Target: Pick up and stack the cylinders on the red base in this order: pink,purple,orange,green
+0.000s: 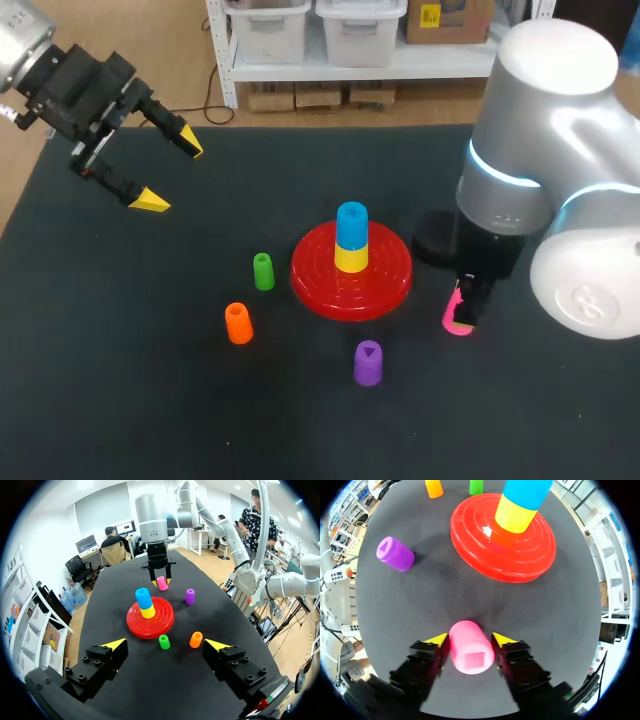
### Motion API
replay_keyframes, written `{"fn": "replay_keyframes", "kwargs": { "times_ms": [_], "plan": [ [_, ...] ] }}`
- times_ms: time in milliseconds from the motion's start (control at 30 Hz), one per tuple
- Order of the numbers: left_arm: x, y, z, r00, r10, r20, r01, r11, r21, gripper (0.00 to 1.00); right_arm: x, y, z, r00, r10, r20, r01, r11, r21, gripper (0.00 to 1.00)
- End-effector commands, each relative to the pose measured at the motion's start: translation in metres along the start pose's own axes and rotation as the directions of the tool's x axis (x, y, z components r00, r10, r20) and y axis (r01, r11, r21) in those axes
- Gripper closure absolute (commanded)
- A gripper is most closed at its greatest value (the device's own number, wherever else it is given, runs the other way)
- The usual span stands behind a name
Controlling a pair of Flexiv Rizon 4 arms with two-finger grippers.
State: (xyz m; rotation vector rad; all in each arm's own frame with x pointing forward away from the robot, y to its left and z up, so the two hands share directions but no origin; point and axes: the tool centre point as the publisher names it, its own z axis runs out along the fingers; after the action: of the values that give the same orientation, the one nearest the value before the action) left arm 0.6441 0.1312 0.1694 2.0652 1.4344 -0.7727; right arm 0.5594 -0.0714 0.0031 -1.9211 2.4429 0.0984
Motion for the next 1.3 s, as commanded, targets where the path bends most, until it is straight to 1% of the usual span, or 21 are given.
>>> {"fn": "replay_keyframes", "kwargs": {
  "times_ms": [33,267,367,467,600,733,800,900,967,1000,1133,1233,1300],
  "plan": [
    [0.000,-0.001,0.001,1.000,0.001,0.000,-0.001,1.000,-0.003,0.00,-0.001,-0.002,0.000,1.000,-0.001,-0.002,0.001,1.000,-0.008,1.00],
    [0.000,-0.001,0.001,1.000,0.001,0.000,-0.001,1.000,-0.003,0.00,-0.002,-0.004,-0.003,1.000,0.002,0.004,-0.002,1.000,0.000,1.00],
    [0.000,-0.001,0.001,1.000,0.001,0.000,-0.001,1.000,-0.003,0.00,-0.004,-0.007,-0.013,1.000,-0.001,0.025,0.000,1.000,0.021,1.00],
    [0.000,-0.001,0.001,1.000,0.001,0.000,-0.001,1.000,-0.003,0.00,-0.010,-0.008,-0.032,0.998,-0.035,0.053,0.032,0.998,0.058,1.00],
    [0.000,-0.001,0.001,1.000,0.001,0.000,-0.001,1.000,-0.003,0.00,-0.024,-0.010,-0.065,0.991,-0.120,0.063,0.111,0.985,0.129,1.00],
    [0.000,-0.001,0.001,1.000,0.001,0.000,-0.001,1.000,-0.003,0.00,-0.033,-0.018,-0.101,0.982,-0.180,0.054,0.168,0.969,0.183,1.00],
    [0.000,-0.001,0.001,1.000,0.001,0.000,-0.001,1.000,-0.003,0.00,-0.038,-0.022,-0.118,0.977,-0.209,0.044,0.197,0.962,0.188,1.00],
    [0.000,-0.001,0.001,1.000,0.001,0.000,-0.001,1.000,-0.003,0.00,-0.046,-0.028,-0.137,0.967,-0.252,0.015,0.243,0.946,0.216,1.00],
    [0.000,-0.001,0.001,1.000,0.001,0.000,-0.001,1.000,-0.003,0.00,-0.051,-0.032,-0.146,0.959,-0.282,-0.004,0.276,0.936,0.217,1.00],
    [0.000,-0.001,0.001,1.000,0.001,0.000,-0.001,1.000,-0.003,0.00,-0.054,-0.033,-0.148,0.951,-0.309,-0.029,0.308,0.926,0.219,1.00],
    [0.000,-0.001,0.001,1.000,0.001,0.000,-0.001,1.000,-0.003,0.00,-0.068,-0.040,-0.154,0.936,-0.345,-0.067,0.351,0.910,0.221,1.00],
    [0.000,-0.001,0.001,1.000,0.001,0.000,-0.001,1.000,-0.003,0.00,-0.080,-0.042,-0.154,0.924,-0.373,-0.078,0.381,0.902,0.202,1.00],
    [0.000,-0.001,0.001,1.000,0.001,0.000,-0.001,1.000,-0.003,0.00,-0.091,-0.044,-0.154,0.915,-0.396,-0.073,0.403,0.900,0.167,1.00]
  ]
}}
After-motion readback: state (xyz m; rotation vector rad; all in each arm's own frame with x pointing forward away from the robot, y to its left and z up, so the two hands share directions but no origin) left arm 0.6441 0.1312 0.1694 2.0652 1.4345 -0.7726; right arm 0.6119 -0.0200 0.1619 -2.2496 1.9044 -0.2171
